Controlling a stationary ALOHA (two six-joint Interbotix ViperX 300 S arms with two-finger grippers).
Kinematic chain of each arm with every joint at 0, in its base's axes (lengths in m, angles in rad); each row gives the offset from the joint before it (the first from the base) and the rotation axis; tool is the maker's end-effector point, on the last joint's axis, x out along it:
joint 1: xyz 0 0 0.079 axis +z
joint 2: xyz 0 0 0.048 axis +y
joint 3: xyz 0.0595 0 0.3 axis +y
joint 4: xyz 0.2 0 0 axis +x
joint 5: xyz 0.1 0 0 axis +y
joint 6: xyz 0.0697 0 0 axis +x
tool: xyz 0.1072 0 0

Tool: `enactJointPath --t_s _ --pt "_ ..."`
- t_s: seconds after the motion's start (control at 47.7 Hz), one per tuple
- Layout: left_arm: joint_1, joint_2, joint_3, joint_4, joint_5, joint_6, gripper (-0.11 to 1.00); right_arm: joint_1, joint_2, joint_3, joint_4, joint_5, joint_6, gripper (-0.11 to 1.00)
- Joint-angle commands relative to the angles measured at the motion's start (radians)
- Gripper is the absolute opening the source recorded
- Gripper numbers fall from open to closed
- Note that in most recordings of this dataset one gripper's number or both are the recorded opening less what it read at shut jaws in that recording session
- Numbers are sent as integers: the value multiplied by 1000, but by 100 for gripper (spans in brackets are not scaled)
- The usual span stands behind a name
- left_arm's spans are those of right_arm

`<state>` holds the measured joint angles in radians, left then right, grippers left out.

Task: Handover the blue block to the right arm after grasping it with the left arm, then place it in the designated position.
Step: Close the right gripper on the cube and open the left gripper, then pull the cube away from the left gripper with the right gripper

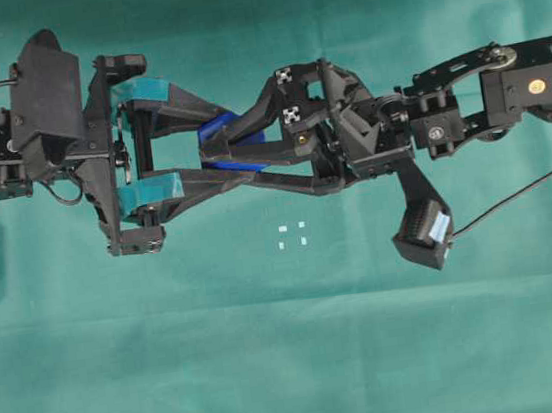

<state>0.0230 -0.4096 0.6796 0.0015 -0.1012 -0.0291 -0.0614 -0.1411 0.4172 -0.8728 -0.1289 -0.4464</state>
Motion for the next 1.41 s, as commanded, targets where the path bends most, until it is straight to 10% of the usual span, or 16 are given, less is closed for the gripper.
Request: enactJointPath --t_s 0.0,0.881,1.112,1.385 --pt "-6 -15 -12 -2 -5 2 47 -8 -9 -29 3 11 8 63" --pt "-28 -34 -25 -2 20 2 47 -8 -9 -29 6 5 12 63" --pt "-34 -35 -25 -2 37 5 98 -8 -9 -28 9 5 17 63" --pt "-34 -75 -11 -2 63 3 100 -5 -28 -8 9 6 32 63"
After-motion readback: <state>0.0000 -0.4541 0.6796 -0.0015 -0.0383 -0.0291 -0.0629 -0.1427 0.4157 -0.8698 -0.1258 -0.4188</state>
